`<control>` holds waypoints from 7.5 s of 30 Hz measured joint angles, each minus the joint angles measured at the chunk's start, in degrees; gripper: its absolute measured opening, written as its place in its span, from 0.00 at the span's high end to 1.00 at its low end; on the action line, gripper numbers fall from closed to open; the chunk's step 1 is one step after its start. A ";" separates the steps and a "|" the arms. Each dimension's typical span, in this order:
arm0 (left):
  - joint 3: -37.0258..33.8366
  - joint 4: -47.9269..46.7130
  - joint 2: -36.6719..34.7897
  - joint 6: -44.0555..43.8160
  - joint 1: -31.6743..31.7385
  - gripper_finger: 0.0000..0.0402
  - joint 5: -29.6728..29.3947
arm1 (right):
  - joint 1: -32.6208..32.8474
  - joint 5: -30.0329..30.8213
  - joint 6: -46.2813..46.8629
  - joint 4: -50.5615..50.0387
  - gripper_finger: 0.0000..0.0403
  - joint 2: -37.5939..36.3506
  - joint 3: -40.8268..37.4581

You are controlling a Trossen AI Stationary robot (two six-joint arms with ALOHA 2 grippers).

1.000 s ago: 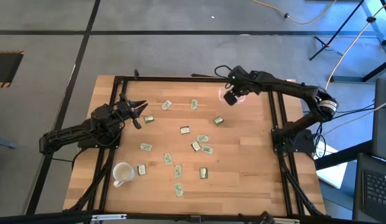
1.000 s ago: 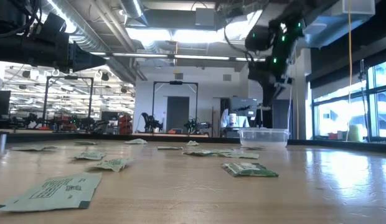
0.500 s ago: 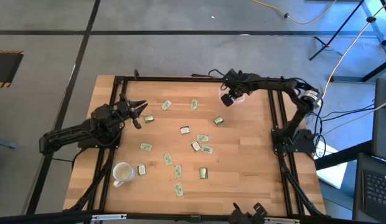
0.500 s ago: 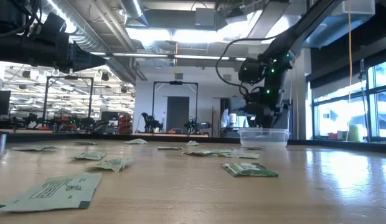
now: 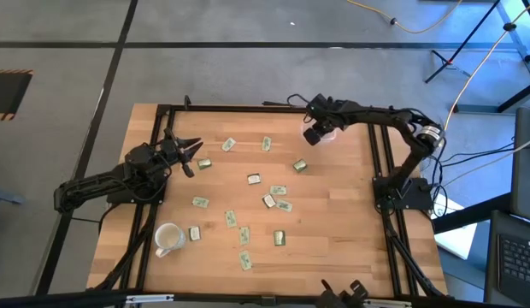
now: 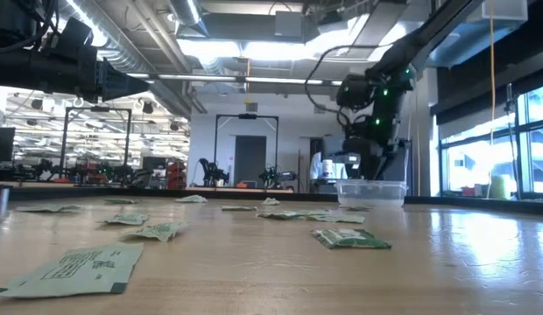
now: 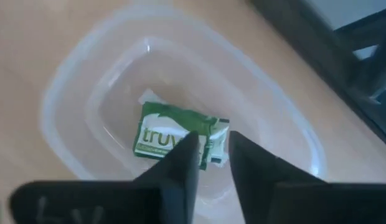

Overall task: Pick and place Stevia / Truvia into bins
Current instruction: Put the dark green truvia packet into the transparent container, then put the green stevia packet into the transparent container

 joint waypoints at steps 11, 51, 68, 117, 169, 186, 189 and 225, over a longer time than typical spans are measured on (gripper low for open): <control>0.00 0.00 0.00 0.01 0.00 0.83 0.00 | 10.76 -8.91 4.36 -3.26 0.67 -11.08 0.11; -0.01 0.00 0.01 0.02 0.01 0.83 -0.44 | 23.21 -4.85 14.05 0.11 0.86 9.32 0.30; -0.02 0.00 0.01 0.02 0.00 0.83 -0.44 | 21.72 2.18 8.49 -12.84 0.99 0.64 7.90; 0.00 0.00 0.02 0.02 0.00 0.83 -0.44 | 1.95 2.88 6.72 -13.39 0.73 6.43 10.77; -0.01 -0.06 0.22 0.02 0.00 0.83 -0.44 | 38.66 -7.99 -6.34 4.80 0.82 13.54 5.11; 0.00 -0.04 0.22 0.02 0.00 0.83 -0.44 | 38.51 -5.88 -3.62 -7.50 1.00 13.76 10.05; -0.01 -0.04 0.22 0.02 0.02 0.83 -0.44 | 38.28 -0.78 -3.66 -13.86 1.00 11.39 13.87; 0.00 -0.02 0.33 0.02 0.00 0.83 -0.46 | 5.85 6.55 -3.48 -7.38 1.00 -2.85 -0.91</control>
